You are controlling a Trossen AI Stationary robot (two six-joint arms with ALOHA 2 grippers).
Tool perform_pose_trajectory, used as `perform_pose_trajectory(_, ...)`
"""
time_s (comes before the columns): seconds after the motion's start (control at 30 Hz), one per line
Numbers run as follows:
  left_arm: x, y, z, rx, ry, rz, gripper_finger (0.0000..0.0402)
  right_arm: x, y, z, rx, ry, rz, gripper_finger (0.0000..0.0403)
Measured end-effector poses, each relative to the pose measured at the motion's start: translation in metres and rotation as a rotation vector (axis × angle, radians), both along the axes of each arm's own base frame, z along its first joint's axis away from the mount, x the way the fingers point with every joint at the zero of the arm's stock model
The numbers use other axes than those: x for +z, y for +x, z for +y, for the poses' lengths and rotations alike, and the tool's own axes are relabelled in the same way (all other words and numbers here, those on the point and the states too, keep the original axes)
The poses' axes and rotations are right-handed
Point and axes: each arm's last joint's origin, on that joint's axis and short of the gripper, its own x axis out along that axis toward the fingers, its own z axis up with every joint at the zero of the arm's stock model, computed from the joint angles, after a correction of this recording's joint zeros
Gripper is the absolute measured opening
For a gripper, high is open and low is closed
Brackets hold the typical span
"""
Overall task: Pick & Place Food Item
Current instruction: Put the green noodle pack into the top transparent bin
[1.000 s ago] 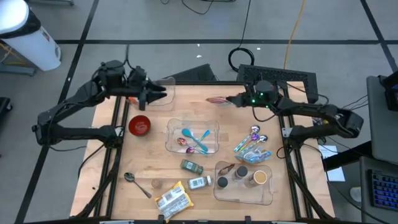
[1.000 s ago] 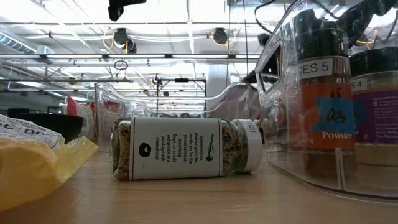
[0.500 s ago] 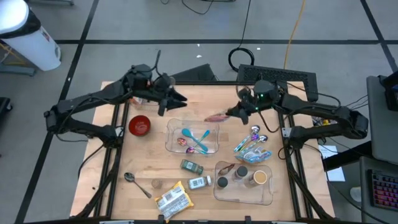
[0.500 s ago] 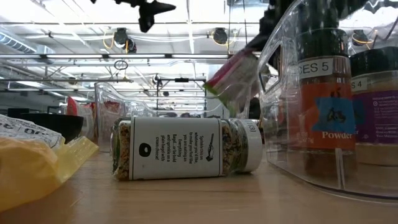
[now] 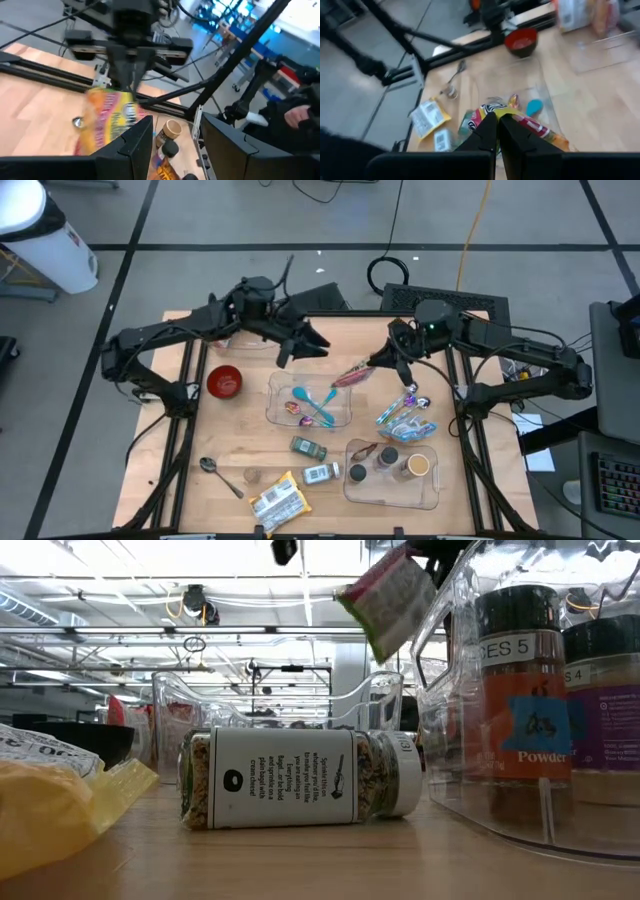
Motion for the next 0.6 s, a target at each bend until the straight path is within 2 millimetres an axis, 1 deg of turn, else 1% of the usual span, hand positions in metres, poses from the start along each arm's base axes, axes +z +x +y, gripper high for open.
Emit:
perform_pose_trajectory(0.13, 0.007, 0.018, -0.010, 0.007, 0.096, 0.021, 0.0175, 0.003, 0.002, -0.004, -0.129, 0.011, -0.015, 0.0000)
perform_pose_trajectory(0.23, 0.012, 0.027, -0.017, 0.111, 0.231, 0.058, 0.0175, 0.003, 0.005, -0.007, -0.210, 0.033, -0.024, 0.0000)
perform_pose_trajectory(0.37, 0.018, 0.034, -0.027, 0.265, 0.415, 0.106, 0.0175, 0.004, 0.012, -0.013, -0.256, 0.109, -0.066, 0.0000)
perform_pose_trajectory(0.47, 0.019, 0.038, -0.034, 0.303, 0.507, 0.144, 0.0175, 0.004, 0.020, -0.018, -0.287, 0.160, -0.100, 0.0000)
perform_pose_trajectory(0.6, 0.017, 0.038, -0.044, 0.330, 0.585, 0.176, 0.0175, 0.008, 0.029, -0.025, -0.308, 0.204, -0.182, 0.0000)
